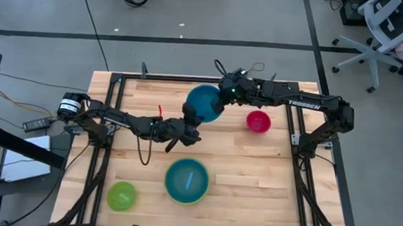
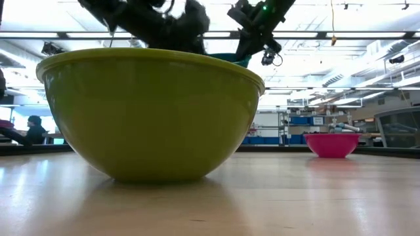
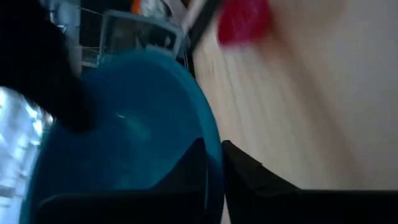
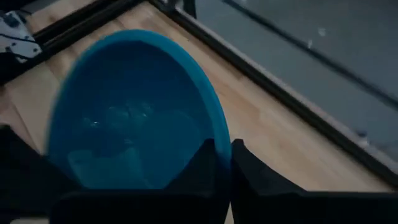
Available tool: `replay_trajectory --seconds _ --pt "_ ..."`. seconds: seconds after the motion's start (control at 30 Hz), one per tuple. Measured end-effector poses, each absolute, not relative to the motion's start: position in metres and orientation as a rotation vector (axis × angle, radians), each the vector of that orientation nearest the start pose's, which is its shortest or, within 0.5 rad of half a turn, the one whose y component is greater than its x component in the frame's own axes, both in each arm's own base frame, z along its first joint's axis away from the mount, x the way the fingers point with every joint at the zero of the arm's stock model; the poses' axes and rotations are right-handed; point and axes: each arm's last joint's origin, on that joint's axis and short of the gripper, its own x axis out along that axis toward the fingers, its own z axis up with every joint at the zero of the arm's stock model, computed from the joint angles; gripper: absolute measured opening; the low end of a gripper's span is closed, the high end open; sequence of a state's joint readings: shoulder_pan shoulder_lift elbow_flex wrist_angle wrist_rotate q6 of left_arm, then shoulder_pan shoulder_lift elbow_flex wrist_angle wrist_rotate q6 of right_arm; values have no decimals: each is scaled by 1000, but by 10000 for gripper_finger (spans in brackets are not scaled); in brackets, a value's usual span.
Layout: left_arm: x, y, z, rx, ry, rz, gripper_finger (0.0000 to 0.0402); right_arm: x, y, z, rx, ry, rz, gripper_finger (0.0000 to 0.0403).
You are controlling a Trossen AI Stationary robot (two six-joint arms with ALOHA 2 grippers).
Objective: Nest bowls inside each other
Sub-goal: Stack the dark blue bowl into the blue bowl
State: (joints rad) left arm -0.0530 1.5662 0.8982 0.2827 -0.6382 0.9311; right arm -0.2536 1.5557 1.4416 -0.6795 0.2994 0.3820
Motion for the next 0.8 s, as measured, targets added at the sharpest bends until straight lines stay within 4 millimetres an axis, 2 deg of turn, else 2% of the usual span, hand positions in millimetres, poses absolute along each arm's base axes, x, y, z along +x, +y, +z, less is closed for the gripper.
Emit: replay_trajectory --seconds 0.2,0.37,0.5,0.63,0.8 --pt "324 -6 248 604 442 448 133 312 -108 327 464 690 -769 24" --pt "309 -4 269 317 335 476 227 305 -119 318 429 720 -855 22" --pt "290 -2 289 181 285 503 281 306 -114 311 459 760 -758 22" --pt "264 4 313 18 207 529 302 319 -95 307 506 726 -522 22" --pt "233 20 334 -138 132 605 298 342 -48 296 513 668 -255 22"
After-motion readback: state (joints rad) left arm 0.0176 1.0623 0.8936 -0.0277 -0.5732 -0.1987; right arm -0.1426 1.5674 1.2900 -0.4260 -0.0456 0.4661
